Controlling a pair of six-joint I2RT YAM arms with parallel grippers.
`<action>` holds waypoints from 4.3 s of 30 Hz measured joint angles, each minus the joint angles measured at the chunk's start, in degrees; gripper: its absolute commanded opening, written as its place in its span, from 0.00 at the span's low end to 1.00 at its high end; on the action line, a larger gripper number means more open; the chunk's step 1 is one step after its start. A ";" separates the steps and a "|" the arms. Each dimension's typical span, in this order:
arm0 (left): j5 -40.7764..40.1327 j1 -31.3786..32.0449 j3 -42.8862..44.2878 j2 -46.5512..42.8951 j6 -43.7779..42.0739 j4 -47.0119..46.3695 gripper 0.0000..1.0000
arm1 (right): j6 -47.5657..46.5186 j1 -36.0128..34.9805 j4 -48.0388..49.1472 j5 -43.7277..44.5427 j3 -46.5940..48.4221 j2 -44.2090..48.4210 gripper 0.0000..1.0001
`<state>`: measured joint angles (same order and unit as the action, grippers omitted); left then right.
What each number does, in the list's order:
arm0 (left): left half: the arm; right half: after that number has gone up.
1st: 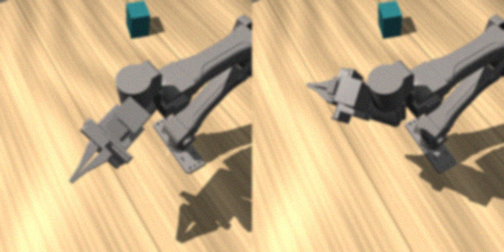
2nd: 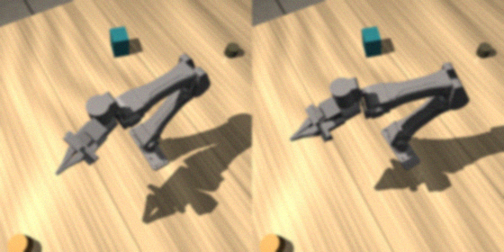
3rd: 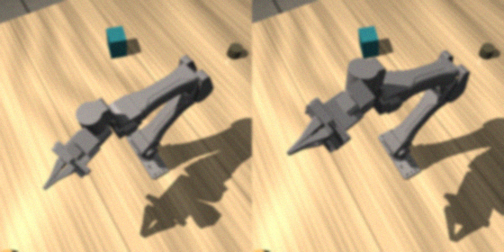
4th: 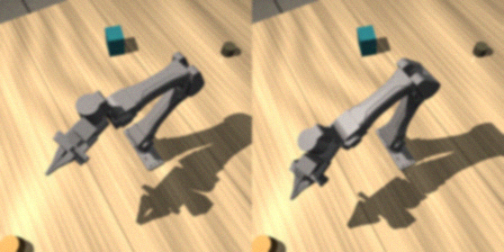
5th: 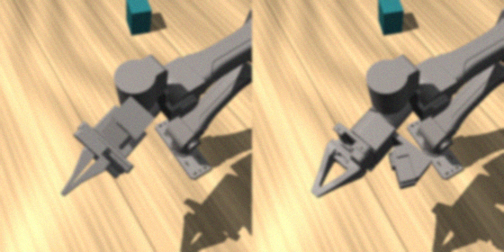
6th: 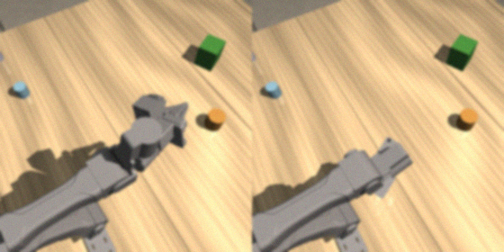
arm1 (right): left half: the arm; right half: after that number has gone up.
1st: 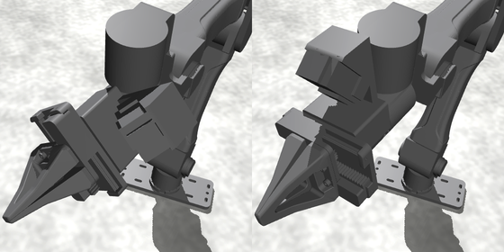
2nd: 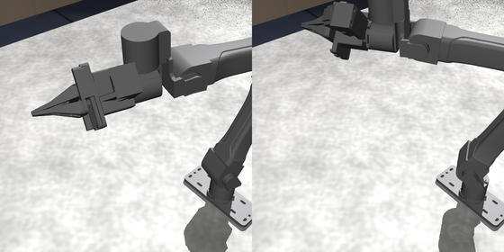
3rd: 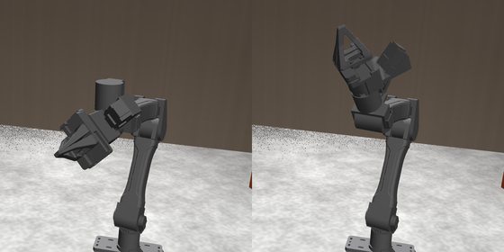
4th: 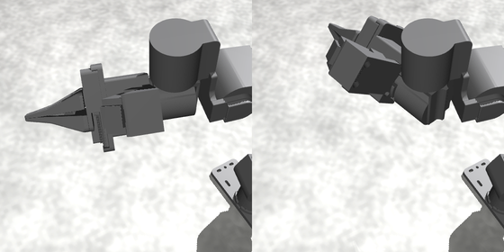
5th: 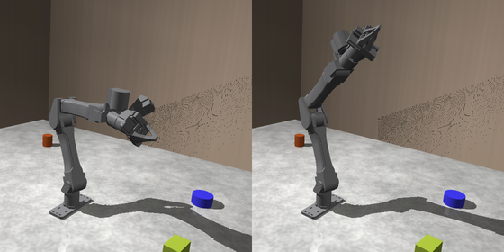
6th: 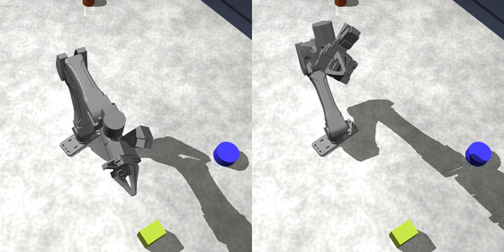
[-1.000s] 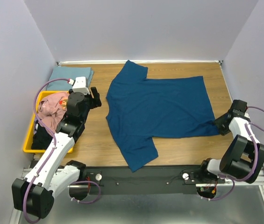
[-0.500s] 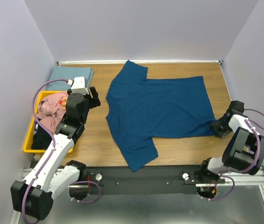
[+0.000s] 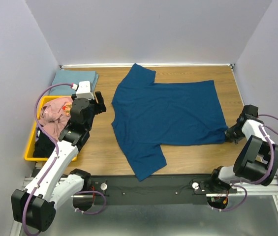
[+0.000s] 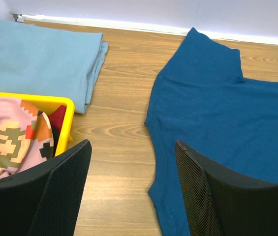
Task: Fold and stack the t-shirts
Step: Flatten the tshirt out
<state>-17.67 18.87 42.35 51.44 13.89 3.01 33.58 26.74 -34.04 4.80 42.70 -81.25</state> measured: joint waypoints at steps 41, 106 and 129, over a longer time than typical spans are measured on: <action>-0.79 0.00 0.00 2.14 0.00 0.07 0.76 | -4.26 0.50 -4.81 -8.87 2.29 4.39 0.22; 18.34 0.44 7.41 41.68 10.99 8.81 0.11 | -10.08 -19.19 4.83 -7.21 25.05 -18.36 0.39; 15.67 -10.58 15.47 48.98 9.20 8.68 0.04 | -12.04 -19.21 9.66 -4.37 48.48 -42.21 0.39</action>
<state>-2.00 8.29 57.82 100.42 23.09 11.68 21.54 7.53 -24.38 0.43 91.18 -123.46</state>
